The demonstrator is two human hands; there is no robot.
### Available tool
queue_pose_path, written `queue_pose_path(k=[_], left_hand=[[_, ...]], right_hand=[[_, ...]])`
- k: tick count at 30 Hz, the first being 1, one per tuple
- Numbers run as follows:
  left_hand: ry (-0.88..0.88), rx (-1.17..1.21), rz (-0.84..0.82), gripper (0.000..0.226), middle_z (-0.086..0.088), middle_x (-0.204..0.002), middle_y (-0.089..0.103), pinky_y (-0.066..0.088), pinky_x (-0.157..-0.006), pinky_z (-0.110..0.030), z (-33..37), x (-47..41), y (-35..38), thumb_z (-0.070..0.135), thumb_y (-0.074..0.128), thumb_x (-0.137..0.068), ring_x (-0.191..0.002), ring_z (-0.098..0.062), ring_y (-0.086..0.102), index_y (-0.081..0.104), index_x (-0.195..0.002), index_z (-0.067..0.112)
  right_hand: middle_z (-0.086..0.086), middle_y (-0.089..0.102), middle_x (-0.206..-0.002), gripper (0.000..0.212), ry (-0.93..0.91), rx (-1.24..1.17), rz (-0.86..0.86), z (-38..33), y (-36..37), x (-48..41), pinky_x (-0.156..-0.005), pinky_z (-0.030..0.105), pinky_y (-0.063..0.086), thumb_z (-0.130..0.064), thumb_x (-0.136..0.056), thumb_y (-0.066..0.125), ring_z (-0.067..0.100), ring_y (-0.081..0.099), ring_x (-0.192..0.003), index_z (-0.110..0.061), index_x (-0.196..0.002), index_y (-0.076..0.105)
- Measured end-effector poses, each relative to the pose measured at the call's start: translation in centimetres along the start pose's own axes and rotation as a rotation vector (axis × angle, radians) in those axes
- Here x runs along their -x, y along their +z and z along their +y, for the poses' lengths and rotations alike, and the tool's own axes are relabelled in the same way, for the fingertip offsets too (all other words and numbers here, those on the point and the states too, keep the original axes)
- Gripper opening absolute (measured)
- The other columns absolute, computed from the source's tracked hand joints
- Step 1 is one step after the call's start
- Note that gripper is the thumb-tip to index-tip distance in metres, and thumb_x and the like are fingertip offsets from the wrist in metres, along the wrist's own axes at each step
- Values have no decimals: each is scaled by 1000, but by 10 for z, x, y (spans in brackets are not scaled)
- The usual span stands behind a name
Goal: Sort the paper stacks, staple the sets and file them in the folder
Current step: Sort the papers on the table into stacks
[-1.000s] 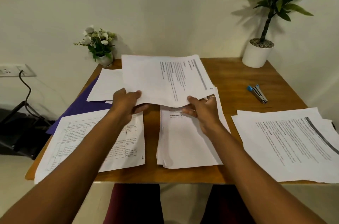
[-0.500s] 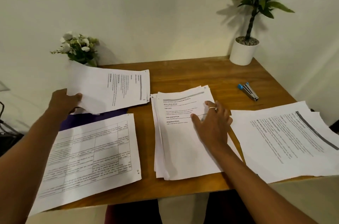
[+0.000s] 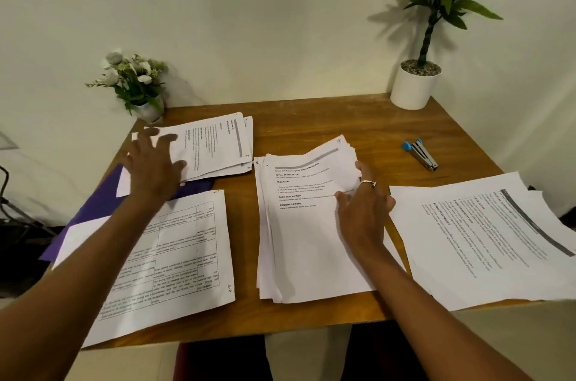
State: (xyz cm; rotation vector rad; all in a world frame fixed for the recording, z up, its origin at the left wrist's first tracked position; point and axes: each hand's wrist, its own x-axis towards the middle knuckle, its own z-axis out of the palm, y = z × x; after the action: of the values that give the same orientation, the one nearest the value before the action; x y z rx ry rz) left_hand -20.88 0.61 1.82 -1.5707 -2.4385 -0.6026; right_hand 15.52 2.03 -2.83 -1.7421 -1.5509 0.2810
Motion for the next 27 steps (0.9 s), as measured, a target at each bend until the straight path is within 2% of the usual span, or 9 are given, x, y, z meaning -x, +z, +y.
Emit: queue_pose_path(k=[4, 7, 11, 13, 15, 17, 19, 23, 27], left_hand=[[152, 308, -115, 19, -3, -126, 60, 50, -91, -39, 74, 49, -22, 24, 72, -93, -112, -24, 58, 69, -112, 22], [54, 519, -269, 10, 5, -114, 68, 46, -71, -19, 112, 81, -32, 23, 68, -96, -87, -5, 60, 73, -105, 23], [-51, 553, -422, 32, 1, -121, 68, 45, -69, -18, 132, 101, -35, 32, 69, -96, -87, -8, 60, 67, -124, 17], [-84, 546, -444, 43, 1, -131, 64, 47, -79, -22, 136, 107, -34, 37, 70, -94, -99, -13, 62, 59, -132, 18], [-129, 571, -471, 55, 1, -140, 59, 52, -92, -34, 139, 111, -32, 41, 72, -91, -116, -22, 62, 51, -137, 19], [-166, 628, -487, 64, 1, -140, 59, 53, -92, -37, 141, 115, -29, 44, 73, -90, -119, -22, 62, 45, -141, 19], [-180, 733, -504, 62, 4, -137, 63, 52, -90, -33, 141, 118, -27, 41, 73, -91, -116, -18, 64, 46, -143, 20], [-111, 901, -508, 38, 10, -131, 68, 54, -101, -42, 141, 122, -26, 28, 67, -96, -115, -10, 66, 61, -134, 24], [-236, 958, -604, 36, 12, -121, 65, 52, -89, -38, 142, 118, -31, 35, 69, -95, -103, -12, 63, 59, -130, 29]], right_hand=[[7, 70, -121, 40, 40, -37, -30, 1, -8, 4, -92, 29, 32, -27, -92, 74, 25, 61, -109, -18, -130, 63], [12, 73, -115, 31, 28, -40, -24, 0, -16, 6, -93, 35, 37, -35, -96, 68, 26, 65, -102, -9, -111, 71], [11, 69, -126, 39, 55, -197, -134, -7, -38, -1, -91, 41, 54, -40, -97, 65, 28, 67, -107, -8, -120, 66], [10, 67, -128, 42, 55, -254, -202, -8, -48, -10, -87, 40, 59, -40, -98, 64, 30, 67, -111, -8, -124, 63], [9, 67, -125, 37, 69, -319, -236, -10, -57, -19, -84, 37, 58, -37, -99, 64, 28, 66, -111, -8, -122, 63], [4, 68, -115, 26, 130, -419, -258, -13, -65, -29, -80, 32, 52, -34, -99, 65, 22, 66, -103, -12, -113, 63], [-4, 68, -104, 14, 197, -521, -285, -15, -71, -35, -78, 29, 48, -32, -98, 66, 12, 65, -92, -19, -103, 61], [-13, 69, -100, 6, 307, -675, -318, -16, -70, -37, -74, 28, 53, -31, -99, 64, 6, 66, -90, -26, -100, 61], [-11, 67, -106, 12, 436, -845, -266, -15, -64, -39, -78, 27, 52, -23, -101, 62, 8, 64, -93, -23, -112, 59]])
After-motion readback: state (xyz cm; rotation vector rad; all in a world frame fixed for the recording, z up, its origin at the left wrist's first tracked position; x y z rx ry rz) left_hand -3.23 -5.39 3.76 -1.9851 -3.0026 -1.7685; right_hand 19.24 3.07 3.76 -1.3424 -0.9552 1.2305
